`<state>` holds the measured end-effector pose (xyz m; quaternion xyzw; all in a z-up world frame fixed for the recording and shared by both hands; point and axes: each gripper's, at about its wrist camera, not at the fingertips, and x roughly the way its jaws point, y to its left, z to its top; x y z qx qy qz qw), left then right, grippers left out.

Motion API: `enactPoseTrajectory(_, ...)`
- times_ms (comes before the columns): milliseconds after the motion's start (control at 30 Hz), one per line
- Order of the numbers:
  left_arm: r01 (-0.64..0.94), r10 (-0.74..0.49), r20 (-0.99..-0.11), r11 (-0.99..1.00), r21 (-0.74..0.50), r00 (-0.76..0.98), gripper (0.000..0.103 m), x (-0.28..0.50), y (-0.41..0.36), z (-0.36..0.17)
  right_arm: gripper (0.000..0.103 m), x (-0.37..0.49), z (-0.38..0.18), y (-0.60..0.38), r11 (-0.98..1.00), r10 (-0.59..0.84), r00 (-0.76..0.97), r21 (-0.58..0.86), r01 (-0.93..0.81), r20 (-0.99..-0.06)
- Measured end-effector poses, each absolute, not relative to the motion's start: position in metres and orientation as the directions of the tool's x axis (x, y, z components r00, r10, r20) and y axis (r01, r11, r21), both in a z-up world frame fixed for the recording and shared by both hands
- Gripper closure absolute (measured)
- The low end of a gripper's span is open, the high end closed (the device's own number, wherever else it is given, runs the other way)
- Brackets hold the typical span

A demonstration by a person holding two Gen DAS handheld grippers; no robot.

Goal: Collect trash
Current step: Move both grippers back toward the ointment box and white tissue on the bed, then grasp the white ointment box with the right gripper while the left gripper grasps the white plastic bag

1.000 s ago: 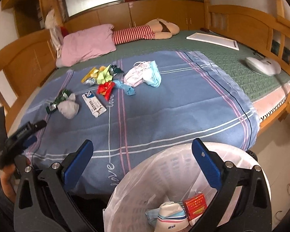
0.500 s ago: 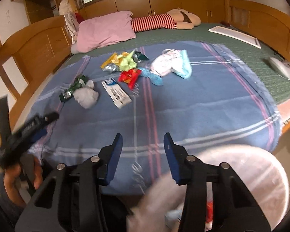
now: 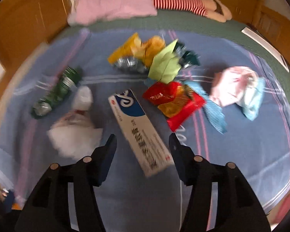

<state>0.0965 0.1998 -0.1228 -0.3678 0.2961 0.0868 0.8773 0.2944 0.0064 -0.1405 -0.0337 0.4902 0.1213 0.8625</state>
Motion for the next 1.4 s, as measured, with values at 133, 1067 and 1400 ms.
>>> enactPoseTrajectory(133, -0.372, -0.068, -0.575, 0.699, -0.611, 0.816, 0.004, 0.098, 0.203, -0.124, 0.046, 0.310, -0.163, 0.016, 0.969, 0.154, 0.452, 0.045, -0.243, -0.878)
enactPoseTrajectory(1067, -0.370, 0.004, -0.594, 0.785, -0.497, 0.805, 0.004, 0.141, 0.193, -0.110, 0.058, 0.164, -0.126, -0.082, 0.963, 0.261, 0.500, 0.189, -0.190, -0.826)
enactPoseTrajectory(1400, -0.274, 0.042, -0.797, 0.949, -0.157, 0.602, 0.015, 0.254, 0.164, -0.150, 0.058, 0.179, -0.140, -0.096, 0.964, 0.261, 0.471, 0.207, -0.166, -0.843)
